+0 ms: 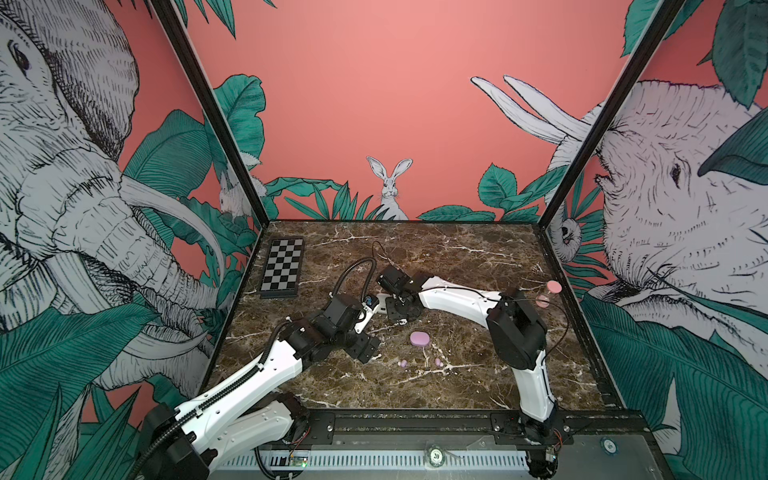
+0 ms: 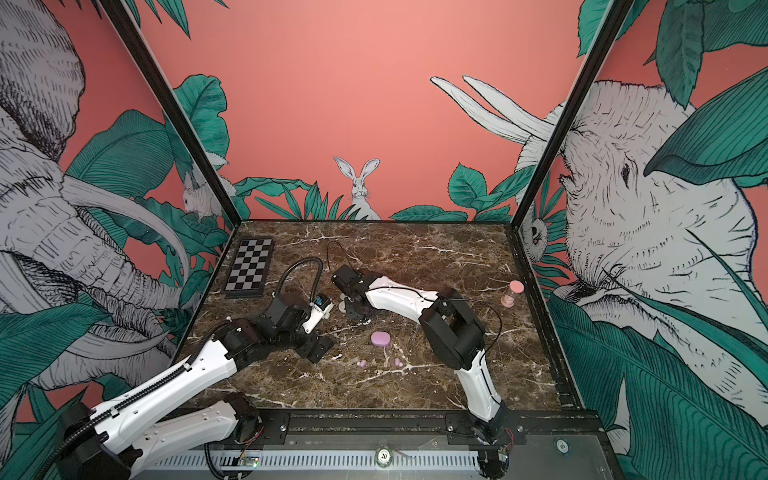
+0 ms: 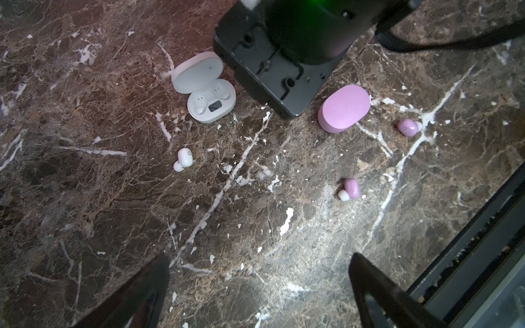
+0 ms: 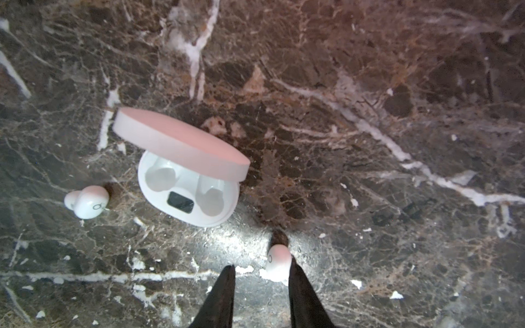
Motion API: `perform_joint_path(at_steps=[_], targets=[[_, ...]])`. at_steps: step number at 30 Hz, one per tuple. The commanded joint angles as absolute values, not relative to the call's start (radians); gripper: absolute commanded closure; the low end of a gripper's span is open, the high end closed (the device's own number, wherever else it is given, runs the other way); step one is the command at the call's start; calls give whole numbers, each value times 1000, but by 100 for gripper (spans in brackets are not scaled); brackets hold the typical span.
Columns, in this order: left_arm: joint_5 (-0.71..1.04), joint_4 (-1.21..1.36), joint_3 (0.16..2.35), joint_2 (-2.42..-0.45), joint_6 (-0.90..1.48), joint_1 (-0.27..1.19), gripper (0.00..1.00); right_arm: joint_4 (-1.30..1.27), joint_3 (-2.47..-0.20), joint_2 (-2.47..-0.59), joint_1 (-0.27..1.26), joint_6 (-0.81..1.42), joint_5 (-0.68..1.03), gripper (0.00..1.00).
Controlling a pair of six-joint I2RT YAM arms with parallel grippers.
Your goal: Insert the wireless bluetooth earbuds into the charging case
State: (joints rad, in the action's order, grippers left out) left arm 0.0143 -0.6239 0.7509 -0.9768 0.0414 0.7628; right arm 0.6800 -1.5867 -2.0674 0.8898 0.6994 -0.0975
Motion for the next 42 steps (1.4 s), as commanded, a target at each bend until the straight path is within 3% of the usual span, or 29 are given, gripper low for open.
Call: perform_joint_path(at_steps=[1, 14, 42], targets=[[38, -638, 763, -973, 38, 765, 1, 709, -1602, -2095, 896, 707, -106, 68], [-53, -635, 761, -929, 41, 766, 1, 719, -1603, -2112, 895, 717, -113, 68], [-47, -640, 765, -942, 41, 767, 1, 722, -1601, -2129, 896, 700, -126, 74]])
